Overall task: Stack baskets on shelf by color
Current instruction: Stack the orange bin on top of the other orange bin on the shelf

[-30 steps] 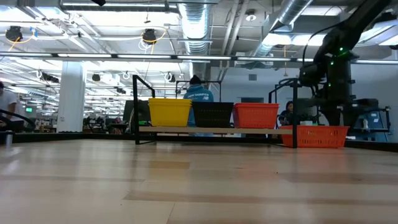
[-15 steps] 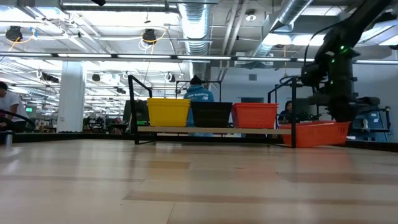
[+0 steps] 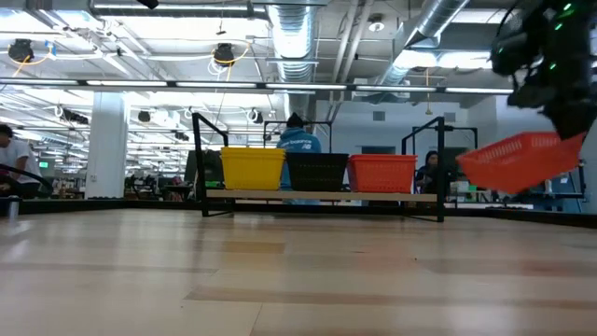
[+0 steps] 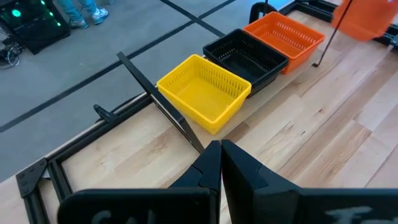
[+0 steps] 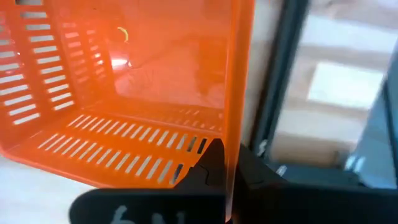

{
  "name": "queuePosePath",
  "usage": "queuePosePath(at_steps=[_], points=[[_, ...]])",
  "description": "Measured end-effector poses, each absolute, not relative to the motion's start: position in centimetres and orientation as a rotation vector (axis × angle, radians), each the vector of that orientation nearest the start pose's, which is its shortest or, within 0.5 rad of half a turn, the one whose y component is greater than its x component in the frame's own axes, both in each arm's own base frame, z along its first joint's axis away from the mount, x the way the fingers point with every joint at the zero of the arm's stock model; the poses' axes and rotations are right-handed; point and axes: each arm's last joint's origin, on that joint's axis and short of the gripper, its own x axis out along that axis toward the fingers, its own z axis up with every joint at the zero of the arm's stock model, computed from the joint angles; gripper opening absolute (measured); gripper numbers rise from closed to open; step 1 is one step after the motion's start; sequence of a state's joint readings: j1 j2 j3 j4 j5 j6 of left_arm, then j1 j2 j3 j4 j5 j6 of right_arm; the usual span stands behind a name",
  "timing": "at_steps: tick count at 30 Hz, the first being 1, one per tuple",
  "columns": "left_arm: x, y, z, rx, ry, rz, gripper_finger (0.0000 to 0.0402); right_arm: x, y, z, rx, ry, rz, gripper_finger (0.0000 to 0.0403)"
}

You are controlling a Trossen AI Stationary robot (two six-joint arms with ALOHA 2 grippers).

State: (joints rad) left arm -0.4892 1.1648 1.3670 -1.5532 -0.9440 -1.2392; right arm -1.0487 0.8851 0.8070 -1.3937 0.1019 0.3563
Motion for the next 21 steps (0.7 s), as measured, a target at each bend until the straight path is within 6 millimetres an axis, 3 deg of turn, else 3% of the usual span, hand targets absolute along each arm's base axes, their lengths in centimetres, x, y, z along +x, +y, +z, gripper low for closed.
queuePosePath(at_steps=[6, 10, 16, 21], points=[[15.4, -5.6, 37.1, -0.225, 0.592, 0.876, 0.0, 5.1, -6.0, 26.8, 1.004, 1.021, -1.0, 0.0005], [15.4, -5.5, 37.1, -0.224, 0.59, 0.877, 0.0, 5.3, -4.5, 27.7, 1.014, 0.848, -0.848, 0.0005], [15.4, -5.5, 37.1, -0.226, 0.587, 0.879, 0.0, 6.9, -4.2, 30.0, 0.939, 0.534, -0.659, 0.0005], [15.4, -5.5, 37.1, -0.225, 0.584, 0.88, 0.0, 8.5, -4.2, 34.6, 0.803, 0.324, -0.489, 0.0005]])
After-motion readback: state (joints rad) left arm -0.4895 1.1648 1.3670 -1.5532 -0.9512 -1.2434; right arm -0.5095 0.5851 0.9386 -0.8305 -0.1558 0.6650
